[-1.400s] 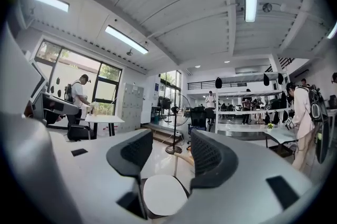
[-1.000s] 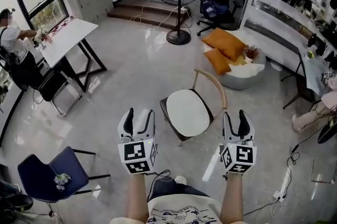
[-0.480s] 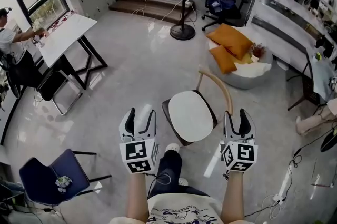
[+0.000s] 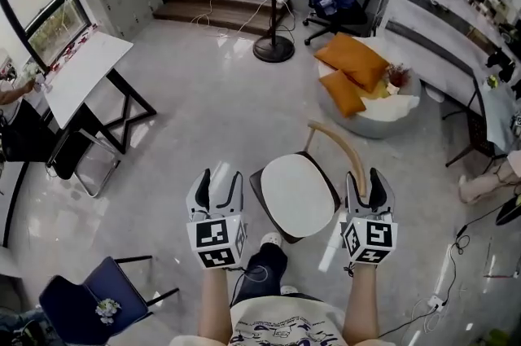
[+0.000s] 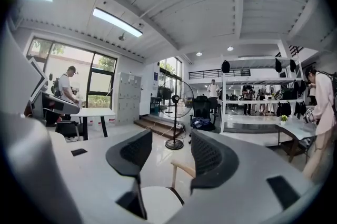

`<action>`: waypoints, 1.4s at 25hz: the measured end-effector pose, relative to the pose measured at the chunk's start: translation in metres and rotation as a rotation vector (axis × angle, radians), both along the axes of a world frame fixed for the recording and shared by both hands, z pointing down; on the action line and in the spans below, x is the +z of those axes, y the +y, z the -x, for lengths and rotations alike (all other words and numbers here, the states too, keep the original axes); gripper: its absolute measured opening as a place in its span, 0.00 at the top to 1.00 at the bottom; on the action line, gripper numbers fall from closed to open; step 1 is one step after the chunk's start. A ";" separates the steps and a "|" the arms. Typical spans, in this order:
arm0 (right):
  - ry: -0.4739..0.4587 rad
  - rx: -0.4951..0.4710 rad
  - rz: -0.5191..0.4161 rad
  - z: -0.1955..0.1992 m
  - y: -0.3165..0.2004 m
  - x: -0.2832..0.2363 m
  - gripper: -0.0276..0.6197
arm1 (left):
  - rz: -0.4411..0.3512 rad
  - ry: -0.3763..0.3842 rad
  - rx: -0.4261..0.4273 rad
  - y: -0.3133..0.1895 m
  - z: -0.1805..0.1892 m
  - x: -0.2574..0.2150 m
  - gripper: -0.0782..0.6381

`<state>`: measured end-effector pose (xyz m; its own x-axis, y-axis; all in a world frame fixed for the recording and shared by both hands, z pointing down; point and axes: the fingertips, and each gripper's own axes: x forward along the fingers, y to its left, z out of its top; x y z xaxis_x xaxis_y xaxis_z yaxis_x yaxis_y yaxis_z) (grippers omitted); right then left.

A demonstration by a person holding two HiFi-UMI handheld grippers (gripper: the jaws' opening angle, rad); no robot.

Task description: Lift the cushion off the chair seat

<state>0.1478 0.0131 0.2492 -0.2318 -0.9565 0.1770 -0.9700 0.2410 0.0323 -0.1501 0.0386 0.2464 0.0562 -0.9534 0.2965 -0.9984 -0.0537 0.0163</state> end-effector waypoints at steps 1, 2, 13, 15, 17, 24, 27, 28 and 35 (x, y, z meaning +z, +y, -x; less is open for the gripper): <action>0.002 0.008 0.005 0.002 -0.011 0.001 0.60 | 0.003 0.001 0.008 -0.013 0.002 0.000 0.52; 0.004 0.016 0.011 0.003 -0.022 0.004 0.60 | 0.007 0.003 0.016 -0.026 0.004 0.002 0.52; 0.020 0.074 0.131 0.022 -0.106 0.067 0.59 | 0.114 0.017 0.098 -0.130 0.022 0.065 0.52; 0.019 0.079 0.159 0.023 -0.114 0.083 0.59 | 0.141 0.019 0.108 -0.141 0.021 0.081 0.52; 0.014 0.085 0.187 0.022 -0.122 0.100 0.59 | 0.169 0.019 0.117 -0.151 0.019 0.099 0.52; 0.023 0.081 0.301 0.010 -0.139 0.167 0.57 | 0.284 0.023 0.152 -0.170 -0.007 0.171 0.52; 0.031 0.070 0.362 0.004 -0.142 0.201 0.56 | 0.340 0.024 0.149 -0.173 -0.018 0.204 0.52; 0.032 0.062 0.379 0.003 -0.145 0.213 0.56 | 0.352 0.025 0.146 -0.175 -0.022 0.214 0.52; 0.060 0.007 0.519 -0.004 -0.157 0.307 0.56 | 0.454 0.046 0.151 -0.187 -0.048 0.299 0.53</action>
<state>0.1521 -0.1437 0.5560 -0.2010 -0.7407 0.6410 -0.9717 0.2339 -0.0345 -0.1025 -0.1480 0.5457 0.2063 -0.7082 0.6752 -0.9778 -0.1750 0.1153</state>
